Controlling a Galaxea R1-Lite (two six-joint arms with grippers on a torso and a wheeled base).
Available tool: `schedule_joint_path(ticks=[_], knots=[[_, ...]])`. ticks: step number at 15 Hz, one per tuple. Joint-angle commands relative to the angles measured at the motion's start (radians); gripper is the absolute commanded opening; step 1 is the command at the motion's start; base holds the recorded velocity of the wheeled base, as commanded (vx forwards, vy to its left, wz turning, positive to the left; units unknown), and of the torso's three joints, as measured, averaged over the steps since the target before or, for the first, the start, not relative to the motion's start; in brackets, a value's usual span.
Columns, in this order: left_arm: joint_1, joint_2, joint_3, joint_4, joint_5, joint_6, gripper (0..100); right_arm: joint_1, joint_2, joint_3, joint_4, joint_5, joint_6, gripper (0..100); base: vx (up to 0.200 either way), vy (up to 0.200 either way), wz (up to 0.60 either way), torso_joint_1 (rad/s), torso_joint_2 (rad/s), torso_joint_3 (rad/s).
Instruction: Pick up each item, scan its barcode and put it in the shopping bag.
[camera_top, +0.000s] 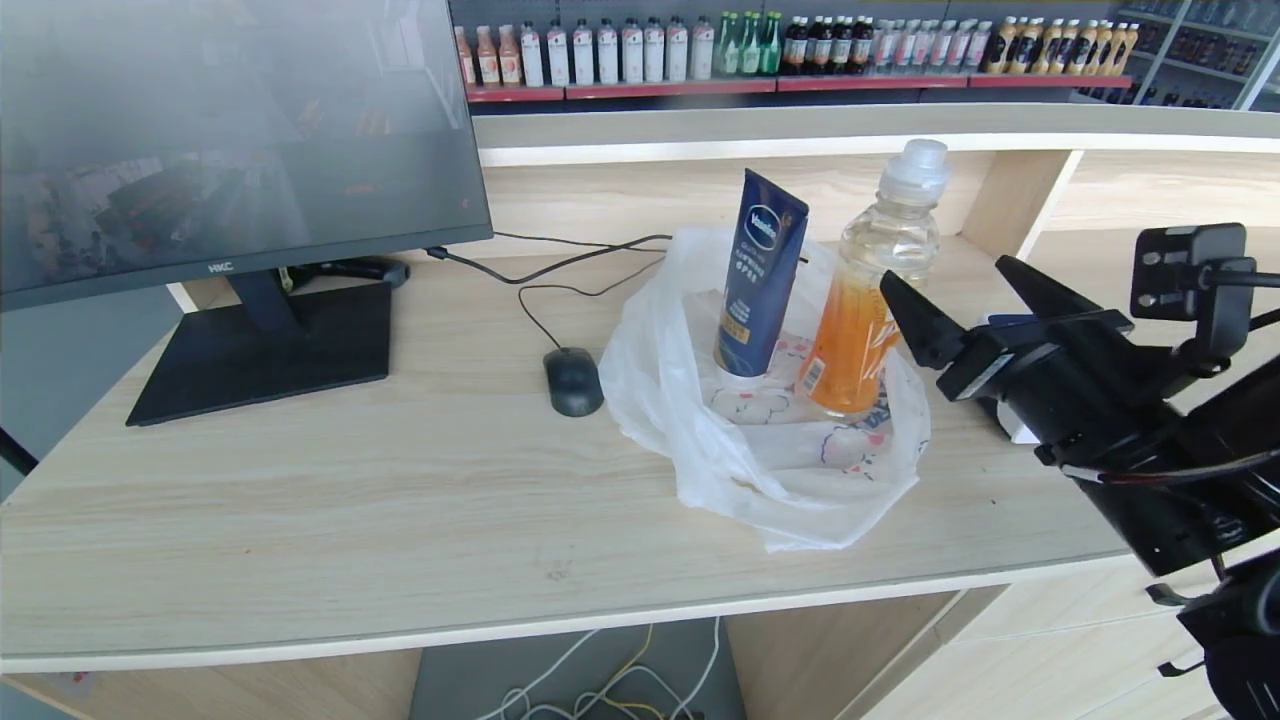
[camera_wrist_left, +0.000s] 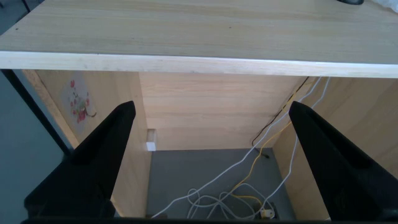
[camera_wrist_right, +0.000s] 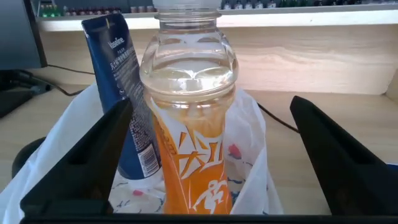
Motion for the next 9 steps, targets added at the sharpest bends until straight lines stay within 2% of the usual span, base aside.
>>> schedule_joint_path(ticks=[1,2,4,5,7,8,9], knots=[[0.0,0.0,0.0,-0.001,0.0,0.0,100,-0.001,-0.167,0.128,-0.001,-0.001,-0.007,100,0.0,0.0,0.0,0.0,0.0,0.0],[0.0,0.0,0.0,0.001,0.0,0.001,100,-0.001,-0.225,0.187,-0.001,-0.001,-0.013,100,0.0,0.0,0.0,0.0,0.0,0.0],[0.0,0.0,0.0,0.001,0.0,0.012,100,-0.001,-0.465,0.434,-0.001,-0.005,-0.018,100,0.0,0.0,0.0,0.0,0.0,0.0],[0.0,0.0,0.0,0.001,0.0,0.012,100,0.001,-0.538,0.491,-0.001,-0.011,-0.016,100,0.0,0.0,0.0,0.0,0.0,0.0],[0.0,0.0,0.0,0.001,0.0,0.012,100,-0.009,-0.693,0.491,0.055,-0.192,0.039,100,0.0,0.0,0.0,0.0,0.0,0.0],[0.0,0.0,0.0,0.001,-0.002,0.015,100,-0.009,-0.762,0.491,0.15,-0.203,0.042,100,0.0,0.0,0.0,0.0,0.0,0.0],[0.0,0.0,0.0,0.001,-0.002,0.015,100,-0.004,-0.873,0.491,0.331,-0.195,0.048,100,0.0,0.0,0.0,0.0,0.0,0.0]])
